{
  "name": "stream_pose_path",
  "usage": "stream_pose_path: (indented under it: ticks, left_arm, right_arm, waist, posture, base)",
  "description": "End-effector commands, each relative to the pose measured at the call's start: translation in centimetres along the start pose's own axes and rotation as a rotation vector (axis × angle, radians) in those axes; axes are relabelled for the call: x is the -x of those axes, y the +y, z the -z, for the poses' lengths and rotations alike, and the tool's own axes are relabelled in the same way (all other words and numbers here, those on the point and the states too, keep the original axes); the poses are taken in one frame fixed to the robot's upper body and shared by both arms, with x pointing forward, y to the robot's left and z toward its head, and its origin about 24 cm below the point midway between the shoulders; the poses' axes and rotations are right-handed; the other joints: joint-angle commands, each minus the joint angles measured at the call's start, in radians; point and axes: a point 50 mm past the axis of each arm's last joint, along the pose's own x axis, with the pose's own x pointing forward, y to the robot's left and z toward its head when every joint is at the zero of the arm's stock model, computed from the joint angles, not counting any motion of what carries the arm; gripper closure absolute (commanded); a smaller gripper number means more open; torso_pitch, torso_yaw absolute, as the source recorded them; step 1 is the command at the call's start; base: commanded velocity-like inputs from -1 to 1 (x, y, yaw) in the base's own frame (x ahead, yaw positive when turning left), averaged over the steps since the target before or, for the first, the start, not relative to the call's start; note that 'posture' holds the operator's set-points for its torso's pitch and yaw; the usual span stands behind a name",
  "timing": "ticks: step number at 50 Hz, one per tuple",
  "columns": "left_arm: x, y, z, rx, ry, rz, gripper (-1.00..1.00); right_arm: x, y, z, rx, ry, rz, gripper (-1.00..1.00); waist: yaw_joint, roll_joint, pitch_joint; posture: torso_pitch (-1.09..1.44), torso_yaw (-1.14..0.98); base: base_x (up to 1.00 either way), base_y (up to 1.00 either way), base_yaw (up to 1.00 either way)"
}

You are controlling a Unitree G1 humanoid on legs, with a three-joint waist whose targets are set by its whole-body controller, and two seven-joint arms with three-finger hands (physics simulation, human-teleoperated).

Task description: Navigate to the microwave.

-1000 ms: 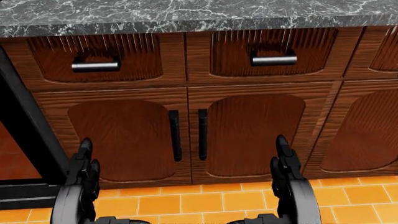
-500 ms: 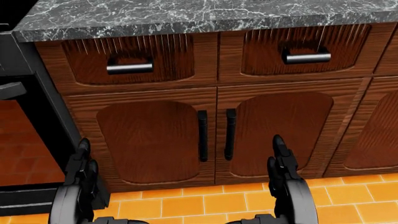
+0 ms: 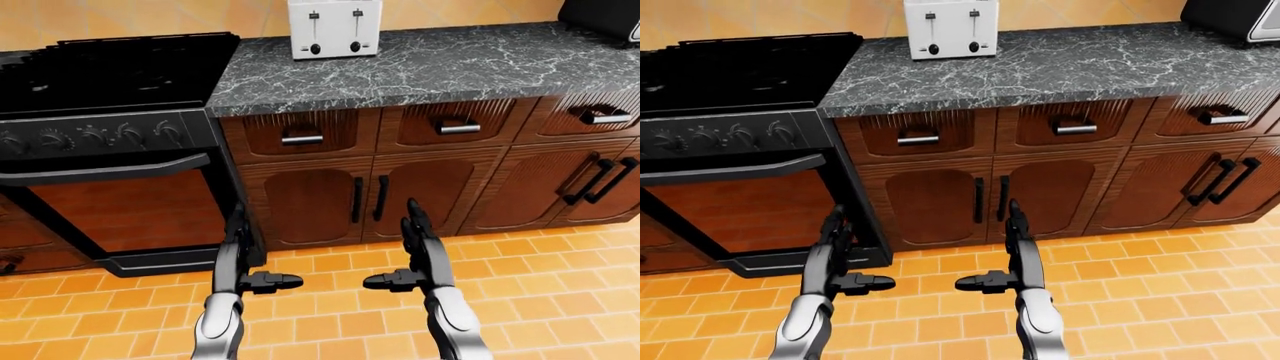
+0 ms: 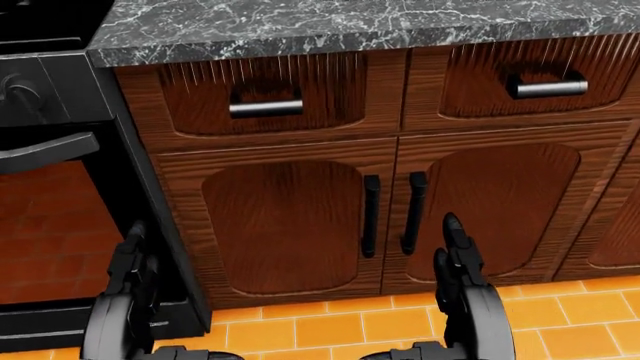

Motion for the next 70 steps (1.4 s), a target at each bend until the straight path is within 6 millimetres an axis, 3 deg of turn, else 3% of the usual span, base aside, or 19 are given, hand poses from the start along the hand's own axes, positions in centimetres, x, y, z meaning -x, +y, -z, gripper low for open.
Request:
stream_pose_path:
  ticks: [1, 10, 13, 14, 18, 22, 24, 26, 27, 38, 41, 42, 46, 50, 52, 54, 55, 69, 70]
  left_arm:
    - [-0.33, -0.53, -1.76, 0.004, -0.089, 0.018, -1.00]
    - [-0.33, -0.53, -1.76, 0.004, -0.089, 0.018, -1.00]
    - [-0.33, -0.53, -1.76, 0.004, -0.089, 0.018, -1.00]
    - [-0.33, -0.53, -1.76, 0.004, -0.089, 0.018, -1.00]
    - [-0.33, -0.53, -1.76, 0.004, -0.089, 0.018, -1.00]
    - [-0.33, -0.53, -1.76, 0.004, -0.089, 0.018, -1.00]
    - [-0.33, -0.53, -1.76, 0.004, -0.089, 0.018, -1.00]
    - [-0.33, -0.53, -1.76, 0.004, -0.089, 0.018, -1.00]
    - [-0.33, -0.53, -1.76, 0.004, -0.089, 0.018, -1.00]
    - [-0.33, -0.53, -1.76, 0.004, -0.089, 0.018, -1.00]
    - [-0.33, -0.53, -1.76, 0.004, -0.089, 0.018, -1.00]
    - [-0.33, -0.53, -1.76, 0.004, -0.089, 0.018, -1.00]
    - [-0.33, -0.53, -1.76, 0.004, -0.089, 0.018, -1.00]
    - [-0.33, -0.53, -1.76, 0.004, -0.089, 0.018, -1.00]
    - [-0.33, -0.53, -1.76, 0.004, -0.089, 0.018, -1.00]
    - [-0.33, -0.53, -1.76, 0.004, -0.089, 0.018, -1.00]
    - [-0.33, -0.53, -1.76, 0.004, -0.089, 0.018, -1.00]
    - [-0.33, -0.53, -1.76, 0.004, -0.089, 0.018, -1.00]
    - [-0.33, -0.53, -1.76, 0.004, -0.089, 0.018, -1.00]
  right_arm:
    - [-0.23, -0.46, -1.82, 0.013, -0.093, 0.011, -1.00]
    - [-0.19, -0.50, -1.96, 0.011, -0.095, 0.013, -1.00]
    - [-0.26, -0.53, -1.91, 0.009, -0.095, 0.015, -1.00]
    - [-0.26, -0.50, -1.91, 0.010, -0.095, 0.014, -1.00]
    - [-0.30, -0.52, -1.91, 0.010, -0.093, 0.014, -1.00]
    - [-0.28, -0.54, -1.85, 0.010, -0.094, 0.014, -1.00]
    - [-0.28, -0.55, -1.84, 0.010, -0.094, 0.013, -1.00]
    - [-0.28, -0.56, -1.82, 0.010, -0.094, 0.013, -1.00]
    - [-0.27, -0.57, -1.83, 0.010, -0.094, 0.013, -1.00]
    - [-0.24, -0.52, -1.93, 0.011, -0.095, 0.012, -1.00]
    - [-0.25, -0.51, -1.97, 0.011, -0.096, 0.011, -1.00]
    - [-0.20, -0.51, -2.05, 0.010, -0.096, 0.011, -1.00]
    - [-0.20, -0.51, -2.05, 0.010, -0.096, 0.012, -1.00]
    - [-0.26, -0.55, -1.94, 0.009, -0.096, 0.012, -1.00]
    - [-0.33, -0.56, -1.81, 0.009, -0.096, 0.012, -1.00]
    - [-0.23, -0.55, -1.99, 0.008, -0.095, 0.012, -1.00]
    - [-0.21, -0.53, -2.03, 0.008, -0.095, 0.012, -1.00]
    - [-0.31, -0.61, -1.89, 0.006, -0.098, 0.012, -1.00]
    - [-0.33, -0.61, -1.90, 0.006, -0.098, 0.011, -1.00]
  waist:
    - [-0.002, -0.002, -0.012]
    - [-0.006, -0.092, -0.002]
    - [-0.010, -0.153, -0.014]
    - [-0.020, -0.110, -0.007]
    - [-0.018, -0.121, -0.021]
    - [-0.018, -0.075, -0.003]
    - [-0.019, -0.034, -0.003]
    - [-0.011, 0.054, -0.027]
    - [-0.005, -0.002, -0.013]
    - [-0.007, -0.091, -0.002]
    - [-0.011, -0.151, -0.013]
    - [-0.023, -0.115, -0.007]
    - [-0.018, -0.123, -0.019]
    - [-0.018, -0.077, -0.004]
    - [-0.019, -0.036, -0.004]
    - [-0.013, 0.050, -0.028]
    - [-0.006, -0.001, -0.018]
    - [-0.009, -0.147, -0.008]
    - [-0.022, -0.108, -0.009]
  posture:
    - [0.00, 0.00]
    - [0.00, 0.00]
    - [0.00, 0.00]
    - [0.00, 0.00]
    - [0.00, 0.00]
    - [0.00, 0.00]
    - [0.00, 0.00]
    - [0.00, 0.00]
    - [0.00, 0.00]
    - [0.00, 0.00]
    - [0.00, 0.00]
    - [0.00, 0.00]
    - [0.00, 0.00]
    - [0.00, 0.00]
    - [0.00, 0.00]
    - [0.00, 0.00]
    - [0.00, 0.00]
    - [0.00, 0.00]
    - [0.00, 0.00]
  base:
    - [0.00, 0.34, 0.00]
    - [0.00, 0.34, 0.00]
    - [0.00, 0.34, 0.00]
    - [0.00, 0.34, 0.00]
    - [0.00, 0.33, 0.00]
    - [0.00, 0.34, 0.00]
    - [0.00, 0.34, 0.00]
    - [0.00, 0.34, 0.00]
    - [0.00, 0.34, 0.00]
    - [0.00, 0.34, 0.00]
    - [0.00, 0.34, 0.00]
    - [0.00, 0.35, 0.00]
    - [0.00, 0.34, 0.00]
    - [0.00, 0.34, 0.00]
    - [0.00, 0.34, 0.00]
    - [0.00, 0.33, 0.00]
    - [0.00, 0.34, 0.00]
    - [0.00, 0.34, 0.00]
    - [0.00, 0.34, 0.00]
